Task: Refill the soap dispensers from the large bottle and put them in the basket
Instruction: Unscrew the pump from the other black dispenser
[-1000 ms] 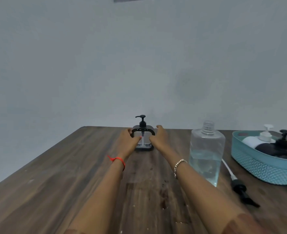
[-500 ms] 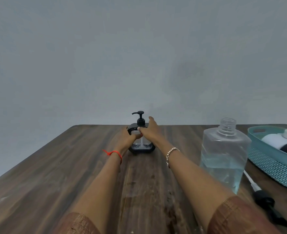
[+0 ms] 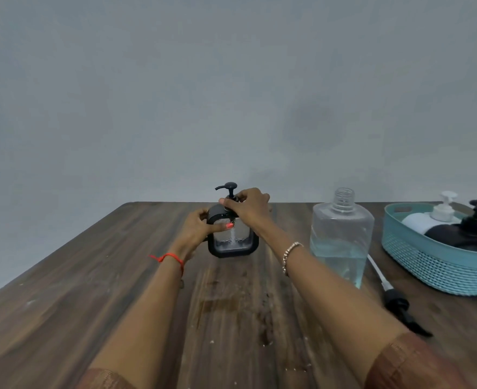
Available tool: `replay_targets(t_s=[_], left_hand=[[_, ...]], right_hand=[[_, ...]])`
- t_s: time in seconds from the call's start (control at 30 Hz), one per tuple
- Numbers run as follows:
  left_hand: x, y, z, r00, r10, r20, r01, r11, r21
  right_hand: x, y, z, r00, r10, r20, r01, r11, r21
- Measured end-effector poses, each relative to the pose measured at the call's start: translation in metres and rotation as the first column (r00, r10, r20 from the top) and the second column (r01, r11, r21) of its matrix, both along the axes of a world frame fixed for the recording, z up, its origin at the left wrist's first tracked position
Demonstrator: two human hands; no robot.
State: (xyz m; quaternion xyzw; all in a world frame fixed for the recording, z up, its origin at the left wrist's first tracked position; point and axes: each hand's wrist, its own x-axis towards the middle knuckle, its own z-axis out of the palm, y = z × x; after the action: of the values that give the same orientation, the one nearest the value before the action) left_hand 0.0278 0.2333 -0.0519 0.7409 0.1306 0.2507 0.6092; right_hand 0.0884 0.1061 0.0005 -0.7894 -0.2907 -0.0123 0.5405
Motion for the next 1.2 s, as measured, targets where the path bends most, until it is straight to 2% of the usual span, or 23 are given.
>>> replay_targets(t_s=[0.2, 0.57, 0.67, 0.83, 0.93, 1.07, 1.13, 1.2], left_hand=[[-0.037, -0.03, 0.025, 0.997, -0.034, 0.066, 0.035, 0.999, -0.009], [-0.087, -0.06, 0.031, 0.968, -0.206, 0.142, 0.218, 0.973, -0.073], [-0.094, -0.063, 0.031, 0.959, -0.234, 0.159, 0.249, 0.965, -0.081], [-0.095, -0.069, 0.033, 0.97, -0.183, 0.16, 0.197, 0.977, -0.079], [-0.093, -0.071, 0.034, 0.976, -0.148, 0.159, 0.159, 0.985, -0.063], [-0.091, -0.075, 0.037, 0.978, -0.118, 0.171, 0.128, 0.99, -0.051], [-0.091, -0.076, 0.037, 0.981, -0.095, 0.171, 0.105, 0.993, -0.052], [-0.092, -0.076, 0.037, 0.982, -0.066, 0.177, 0.078, 0.995, -0.066]], right_hand=[[-0.031, -0.039, 0.019, 0.989, 0.069, 0.128, -0.066, 0.998, -0.023], [-0.067, -0.087, 0.033, 0.936, 0.312, 0.161, -0.316, 0.949, -0.002], [-0.067, -0.098, 0.035, 0.898, 0.426, 0.107, -0.429, 0.903, 0.013], [-0.062, -0.108, 0.036, 0.837, 0.544, -0.058, -0.528, 0.831, 0.176], [-0.064, -0.108, 0.034, 0.879, 0.473, -0.057, -0.457, 0.87, 0.183], [-0.069, -0.102, 0.031, 0.975, 0.199, 0.097, -0.205, 0.977, 0.063], [-0.07, -0.1, 0.032, 0.98, 0.172, 0.104, -0.181, 0.98, 0.081], [-0.071, -0.101, 0.035, 0.973, 0.226, 0.041, -0.23, 0.964, 0.133]])
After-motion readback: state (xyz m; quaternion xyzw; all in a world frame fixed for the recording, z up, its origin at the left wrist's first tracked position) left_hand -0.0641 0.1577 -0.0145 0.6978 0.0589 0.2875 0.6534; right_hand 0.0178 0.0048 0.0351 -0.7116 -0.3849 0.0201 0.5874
